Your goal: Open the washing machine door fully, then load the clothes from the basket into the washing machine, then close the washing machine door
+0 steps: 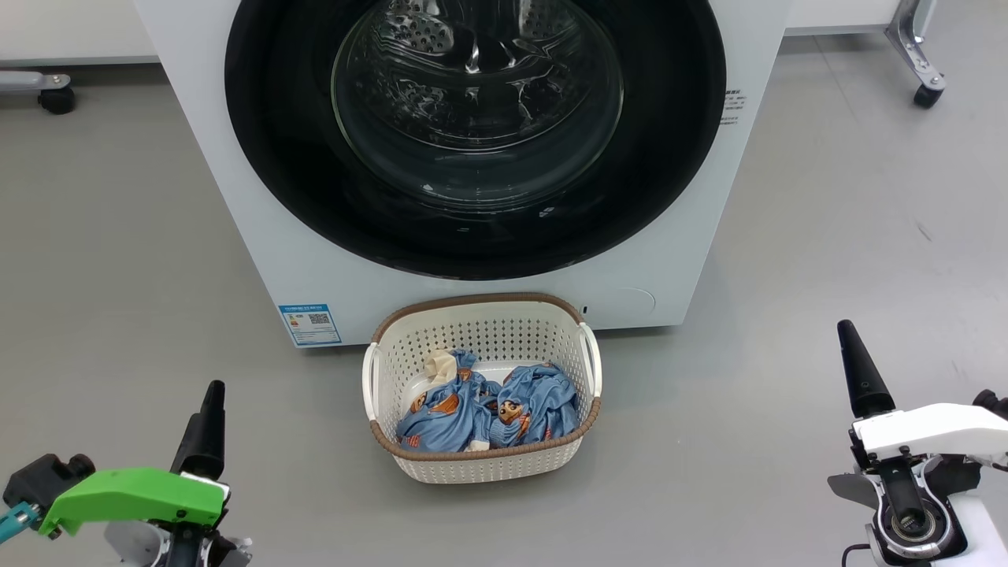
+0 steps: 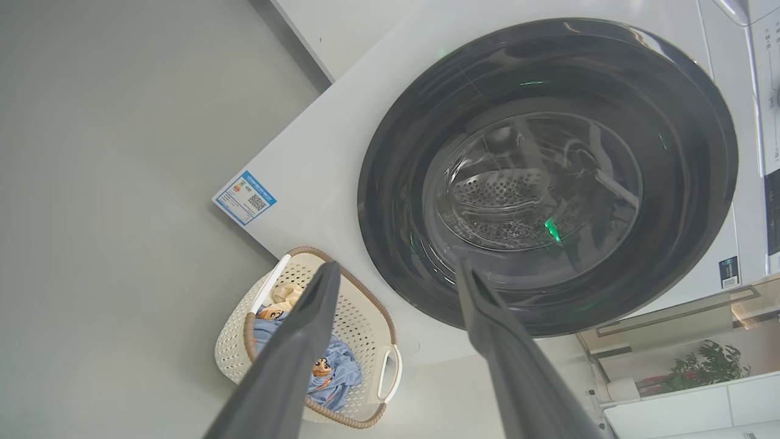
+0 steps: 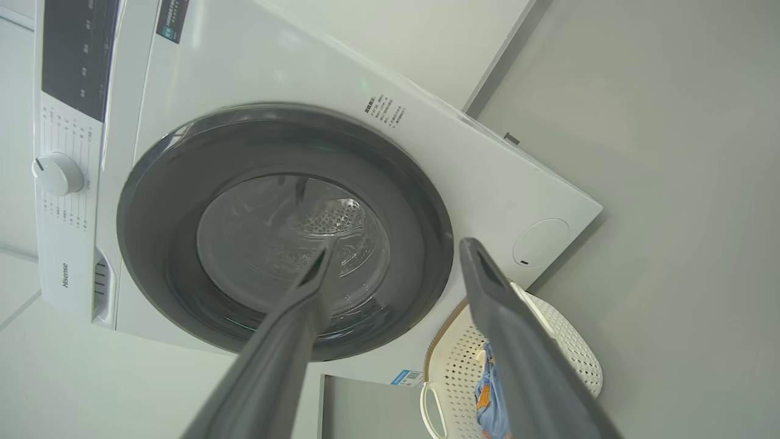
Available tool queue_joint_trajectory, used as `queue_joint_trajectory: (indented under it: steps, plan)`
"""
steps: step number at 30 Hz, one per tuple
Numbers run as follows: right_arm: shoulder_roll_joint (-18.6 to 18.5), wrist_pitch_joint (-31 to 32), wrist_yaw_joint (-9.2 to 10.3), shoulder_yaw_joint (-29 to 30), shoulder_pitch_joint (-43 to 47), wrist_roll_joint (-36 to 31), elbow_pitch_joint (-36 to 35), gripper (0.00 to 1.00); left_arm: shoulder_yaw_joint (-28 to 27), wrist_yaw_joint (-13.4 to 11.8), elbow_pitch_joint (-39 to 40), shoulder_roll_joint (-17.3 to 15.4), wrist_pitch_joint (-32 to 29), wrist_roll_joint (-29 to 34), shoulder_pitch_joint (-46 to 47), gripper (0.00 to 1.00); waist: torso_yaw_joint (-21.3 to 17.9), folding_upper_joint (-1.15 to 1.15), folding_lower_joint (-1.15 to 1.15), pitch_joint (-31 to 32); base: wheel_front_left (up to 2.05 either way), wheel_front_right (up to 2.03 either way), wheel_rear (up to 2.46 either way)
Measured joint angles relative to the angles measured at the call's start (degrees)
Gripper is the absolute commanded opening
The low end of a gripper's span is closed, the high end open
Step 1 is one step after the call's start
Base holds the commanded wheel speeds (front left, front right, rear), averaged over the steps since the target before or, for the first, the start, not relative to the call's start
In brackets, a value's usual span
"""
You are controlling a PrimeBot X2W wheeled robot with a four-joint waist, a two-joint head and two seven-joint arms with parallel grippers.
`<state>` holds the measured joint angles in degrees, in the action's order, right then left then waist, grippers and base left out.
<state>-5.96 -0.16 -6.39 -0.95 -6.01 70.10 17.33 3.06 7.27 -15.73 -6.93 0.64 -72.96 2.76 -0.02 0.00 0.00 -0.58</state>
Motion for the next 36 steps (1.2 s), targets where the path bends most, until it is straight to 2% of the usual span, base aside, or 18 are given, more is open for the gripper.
queue_joint_trajectory:
  steps: [5,8,36]
  plan:
    - [-1.2,-1.0,0.09,-1.7,-1.0,-4.0,0.3,1.0,1.2,0.0,0.0,-0.6,1.0,3.8,0.9,1.0,0.0,0.0,0.0,0.1,0.0,0.0,0.0]
    - [-1.8,-1.8,0.93,-2.8,-1.6,-6.9,0.6,1.0,1.9,0.0,-0.1,-1.4,1.6,6.5,1.0,1.0,-0.1,0.0,0.0,0.1,0.0,0.0,0.0]
    - [-5.7,-7.4,4.12,-12.0,-6.7,-29.1,4.1,1.0,6.6,-0.6,0.9,-4.6,7.3,28.9,3.1,1.0,-0.5,0.0,0.0,0.0,0.0,0.0,0.0]
